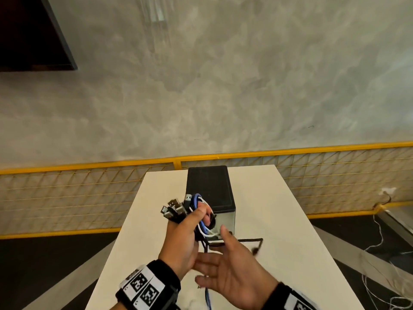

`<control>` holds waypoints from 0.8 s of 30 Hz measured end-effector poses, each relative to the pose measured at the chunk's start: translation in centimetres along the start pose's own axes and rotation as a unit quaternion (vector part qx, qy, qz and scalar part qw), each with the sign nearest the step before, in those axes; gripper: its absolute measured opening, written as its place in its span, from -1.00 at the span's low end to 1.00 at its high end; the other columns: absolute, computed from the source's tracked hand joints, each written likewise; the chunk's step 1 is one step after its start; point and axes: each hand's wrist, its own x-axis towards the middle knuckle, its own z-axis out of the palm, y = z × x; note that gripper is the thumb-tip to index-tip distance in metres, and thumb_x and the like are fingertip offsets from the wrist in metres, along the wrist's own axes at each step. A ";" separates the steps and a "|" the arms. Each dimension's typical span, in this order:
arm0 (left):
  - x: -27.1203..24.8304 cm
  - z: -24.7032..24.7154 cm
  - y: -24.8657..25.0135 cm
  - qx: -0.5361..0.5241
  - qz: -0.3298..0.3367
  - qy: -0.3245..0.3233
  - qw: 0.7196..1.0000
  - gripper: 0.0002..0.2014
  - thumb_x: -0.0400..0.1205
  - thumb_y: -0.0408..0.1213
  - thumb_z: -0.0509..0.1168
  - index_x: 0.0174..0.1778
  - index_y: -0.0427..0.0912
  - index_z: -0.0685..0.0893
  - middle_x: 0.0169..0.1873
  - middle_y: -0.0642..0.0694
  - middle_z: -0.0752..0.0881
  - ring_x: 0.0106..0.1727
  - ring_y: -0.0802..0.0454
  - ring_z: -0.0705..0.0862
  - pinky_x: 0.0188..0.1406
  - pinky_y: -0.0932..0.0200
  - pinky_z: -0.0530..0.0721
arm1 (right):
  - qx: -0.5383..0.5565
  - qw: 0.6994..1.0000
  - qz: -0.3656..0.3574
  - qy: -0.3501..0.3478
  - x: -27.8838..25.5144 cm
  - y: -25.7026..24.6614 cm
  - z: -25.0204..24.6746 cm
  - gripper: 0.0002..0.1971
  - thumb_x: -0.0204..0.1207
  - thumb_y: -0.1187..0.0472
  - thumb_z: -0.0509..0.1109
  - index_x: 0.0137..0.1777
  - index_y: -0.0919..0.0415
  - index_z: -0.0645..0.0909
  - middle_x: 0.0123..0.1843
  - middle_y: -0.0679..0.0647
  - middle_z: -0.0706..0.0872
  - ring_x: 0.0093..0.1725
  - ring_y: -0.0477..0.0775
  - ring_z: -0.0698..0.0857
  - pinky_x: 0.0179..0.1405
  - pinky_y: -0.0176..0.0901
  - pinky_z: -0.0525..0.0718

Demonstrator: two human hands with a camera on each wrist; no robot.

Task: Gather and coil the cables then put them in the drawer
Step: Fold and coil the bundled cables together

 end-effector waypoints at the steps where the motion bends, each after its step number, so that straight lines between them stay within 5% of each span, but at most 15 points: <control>1: -0.6 0.0 -0.1 -0.014 -0.021 -0.020 0.999 -0.80 0.63 -0.42 0.30 -0.27 -0.30 0.78 -0.45 -0.16 0.64 -0.43 0.03 0.63 -0.23 0.07 0.64 | 0.026 0.999 -0.020 0.003 0.2 -0.2 -0.1 -0.44 0.65 -0.22 0.14 0.25 0.31 0.56 0.08 0.36 0.81 0.00 0.28 0.80 -0.02 0.15 0.69; 3: -1.4 -0.3 -0.5 -0.051 -0.066 -0.045 0.996 -0.81 0.60 -0.41 0.30 -0.29 -0.35 0.76 -0.46 -0.16 0.63 -0.49 0.08 0.63 -0.35 0.18 0.68 | 0.057 0.997 -0.052 0.011 0.4 -0.4 -0.4 -0.50 0.71 -0.11 0.08 0.25 0.26 0.68 0.12 0.28 0.82 0.13 0.25 0.78 0.19 0.26 0.67; 6: -1.8 -1.1 -0.7 -0.105 -0.136 -0.067 0.983 -0.84 0.49 -0.34 0.32 -0.33 -0.36 0.70 -0.47 -0.14 0.57 -0.56 0.15 0.55 -0.51 0.33 0.62 | 0.077 0.995 -0.056 0.023 0.5 -0.6 -0.7 -0.50 0.72 -0.05 0.10 0.22 0.32 0.72 0.00 0.31 0.82 0.08 0.28 0.77 0.21 0.33 0.67; 10: -2.7 -2.3 -0.6 -0.109 -0.208 -0.119 0.965 -0.80 0.46 -0.32 0.31 -0.47 -0.30 0.60 -0.53 -0.14 0.48 -0.64 0.14 0.41 -0.63 0.34 0.47 | 0.094 0.995 -0.040 0.015 0.6 -0.7 -0.8 -0.51 0.72 0.10 0.14 -0.08 0.53 0.74 -0.27 0.43 0.78 -0.39 0.32 0.79 -0.37 0.17 0.81; 13: -3.6 -3.1 -0.7 -0.047 -0.267 -0.172 0.947 -0.81 0.44 -0.42 0.39 -0.49 -0.30 0.60 -0.53 -0.20 0.55 -0.67 0.13 0.42 -0.69 0.37 0.44 | 0.081 0.996 -0.032 0.027 0.7 -0.7 -1.1 -0.70 0.68 0.17 0.20 0.02 0.45 0.60 -0.30 0.42 0.70 -0.45 0.32 0.72 -0.48 0.13 0.75; 16: -4.0 -3.5 -0.4 0.067 -0.281 -0.223 0.931 -0.86 0.44 -0.36 0.35 -0.43 -0.30 0.66 -0.51 -0.23 0.62 -0.65 0.12 0.47 -0.65 0.36 0.45 | 0.059 0.994 -0.075 0.058 1.1 -0.2 -1.3 -0.97 0.63 0.35 0.27 -0.05 0.29 0.54 -0.25 0.34 0.65 -0.34 0.26 0.68 -0.31 0.09 0.72; 18: -4.0 -3.8 0.0 0.123 -0.295 -0.249 0.914 -0.90 0.42 -0.36 0.36 -0.39 -0.28 0.69 -0.50 -0.23 0.65 -0.65 0.11 0.51 -0.62 0.34 0.48 | 0.083 0.988 -0.093 0.094 1.7 -0.1 -1.4 -0.79 0.59 0.45 0.30 0.13 0.19 0.49 -0.18 0.32 0.66 -0.21 0.25 0.66 -0.16 0.09 0.68; 21: -4.1 -4.6 0.4 0.168 -0.320 -0.291 0.886 -0.91 0.38 -0.37 0.40 -0.26 -0.30 0.72 -0.49 -0.21 0.70 -0.64 0.10 0.57 -0.62 0.36 0.55 | 0.061 0.986 -0.108 0.112 1.8 -0.2 -1.3 -0.73 0.57 0.48 0.29 0.18 0.17 0.46 -0.37 0.21 0.63 -0.43 0.11 0.57 -0.35 -0.08 0.57; 24: -4.2 -4.8 0.7 0.226 -0.324 -0.327 0.858 -0.93 0.44 -0.40 0.38 -0.20 -0.27 0.73 -0.47 -0.15 0.75 -0.62 0.14 0.59 -0.58 0.38 0.58 | 0.016 0.984 -0.127 0.127 1.8 0.0 -1.1 -0.71 0.57 0.48 0.28 0.25 0.25 0.48 -0.34 0.18 0.62 -0.54 0.00 0.55 -0.53 -0.22 0.55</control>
